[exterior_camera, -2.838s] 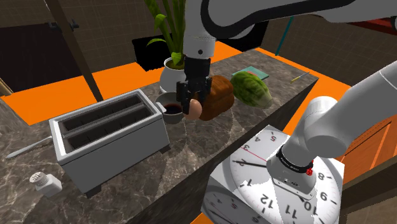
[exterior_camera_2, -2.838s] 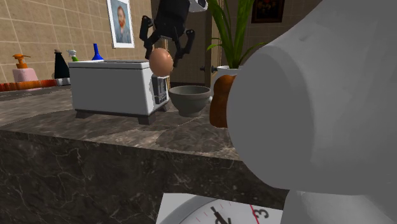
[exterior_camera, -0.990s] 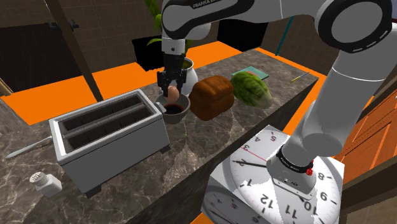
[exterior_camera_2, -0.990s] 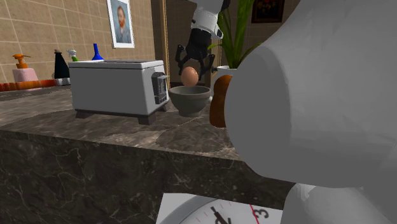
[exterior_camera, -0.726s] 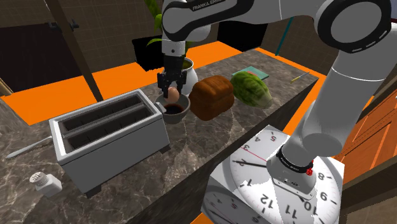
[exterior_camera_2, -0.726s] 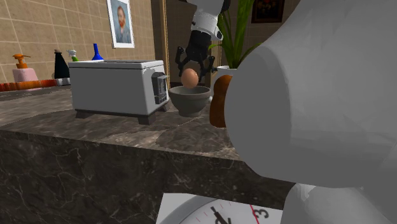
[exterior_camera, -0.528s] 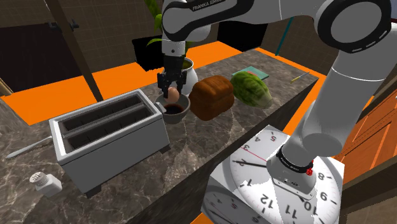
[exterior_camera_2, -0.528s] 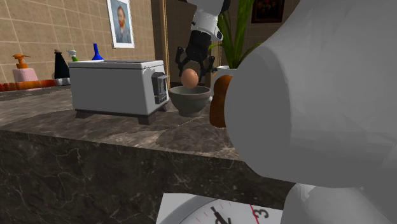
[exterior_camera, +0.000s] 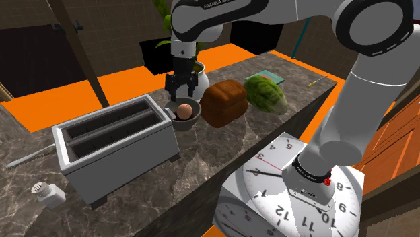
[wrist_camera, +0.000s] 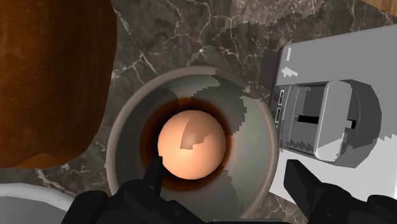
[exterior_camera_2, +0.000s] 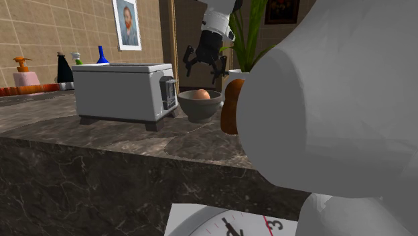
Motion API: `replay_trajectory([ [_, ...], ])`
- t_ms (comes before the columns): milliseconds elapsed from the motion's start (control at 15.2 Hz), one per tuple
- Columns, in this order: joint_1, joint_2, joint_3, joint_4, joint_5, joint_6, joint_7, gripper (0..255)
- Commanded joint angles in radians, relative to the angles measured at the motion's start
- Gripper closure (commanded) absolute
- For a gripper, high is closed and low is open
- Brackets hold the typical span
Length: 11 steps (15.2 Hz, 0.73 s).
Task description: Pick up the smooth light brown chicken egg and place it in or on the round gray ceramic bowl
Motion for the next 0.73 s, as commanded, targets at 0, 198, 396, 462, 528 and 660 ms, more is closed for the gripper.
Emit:
replay_trajectory([
  [0, -0.008, -0.007, -0.006, 0.041, -0.004, -0.051, 0.002, 0],
  [198, -0.016, -0.009, -0.012, 0.097, -0.009, -0.109, 0.005, 0],
  [396, -0.016, -0.009, -0.012, 0.097, -0.009, -0.109, 0.005, 0],
  [462, -0.016, -0.009, -0.012, 0.097, -0.009, -0.109, 0.005, 0],
  [528, -0.016, -0.009, -0.012, 0.097, -0.009, -0.109, 0.005, 0],
  [660, -0.016, -0.009, -0.012, 0.097, -0.009, -0.109, 0.005, 0],
])
